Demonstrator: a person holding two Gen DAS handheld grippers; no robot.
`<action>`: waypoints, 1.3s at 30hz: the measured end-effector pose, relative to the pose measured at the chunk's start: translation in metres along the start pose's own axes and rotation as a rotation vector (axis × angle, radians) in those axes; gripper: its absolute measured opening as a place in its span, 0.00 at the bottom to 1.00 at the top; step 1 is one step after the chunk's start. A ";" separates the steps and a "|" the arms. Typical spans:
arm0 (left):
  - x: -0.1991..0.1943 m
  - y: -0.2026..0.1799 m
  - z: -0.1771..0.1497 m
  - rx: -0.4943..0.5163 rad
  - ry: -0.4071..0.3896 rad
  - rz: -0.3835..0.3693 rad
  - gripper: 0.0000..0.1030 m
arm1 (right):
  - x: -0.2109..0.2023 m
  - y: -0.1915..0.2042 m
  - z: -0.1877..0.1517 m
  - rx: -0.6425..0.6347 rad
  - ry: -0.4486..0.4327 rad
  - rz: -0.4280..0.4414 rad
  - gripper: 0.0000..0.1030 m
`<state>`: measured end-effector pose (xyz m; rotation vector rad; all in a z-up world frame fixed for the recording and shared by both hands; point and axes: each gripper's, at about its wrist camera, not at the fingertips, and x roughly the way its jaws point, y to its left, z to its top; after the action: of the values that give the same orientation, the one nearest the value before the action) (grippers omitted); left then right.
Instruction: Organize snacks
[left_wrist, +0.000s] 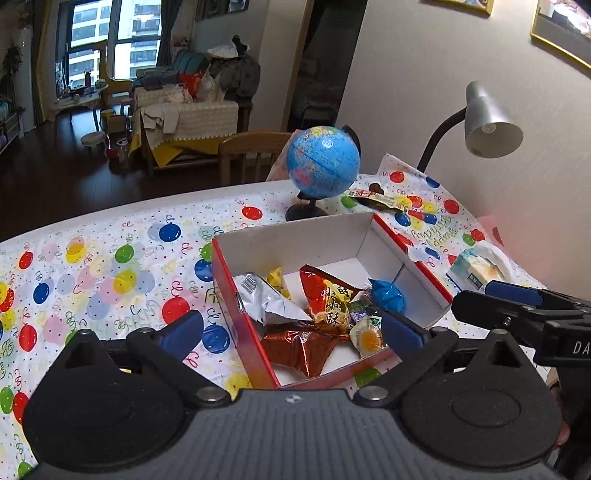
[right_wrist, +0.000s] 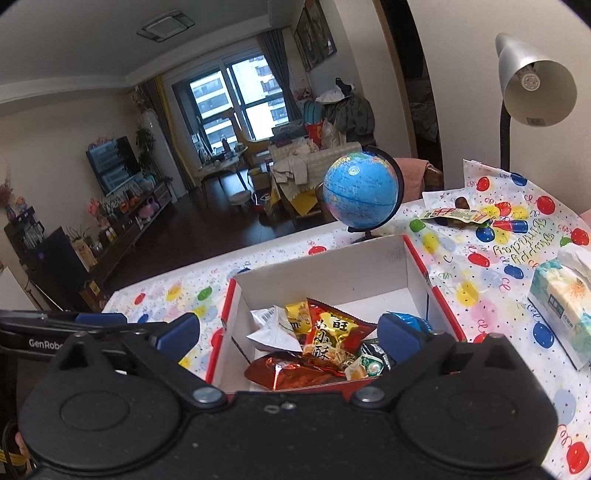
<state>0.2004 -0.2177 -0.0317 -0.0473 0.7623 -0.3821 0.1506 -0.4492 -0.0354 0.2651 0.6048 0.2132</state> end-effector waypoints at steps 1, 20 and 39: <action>-0.003 0.000 -0.001 -0.001 -0.003 0.000 1.00 | -0.002 0.000 0.000 0.005 -0.004 -0.003 1.00; -0.044 -0.001 -0.020 -0.016 -0.051 0.055 1.00 | -0.025 0.010 -0.016 0.042 -0.022 -0.024 1.00; -0.055 -0.002 -0.027 -0.010 -0.064 0.056 1.00 | -0.034 0.019 -0.020 0.019 -0.026 -0.023 1.00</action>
<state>0.1448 -0.1978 -0.0143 -0.0469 0.7012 -0.3226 0.1098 -0.4365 -0.0274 0.2791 0.5842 0.1817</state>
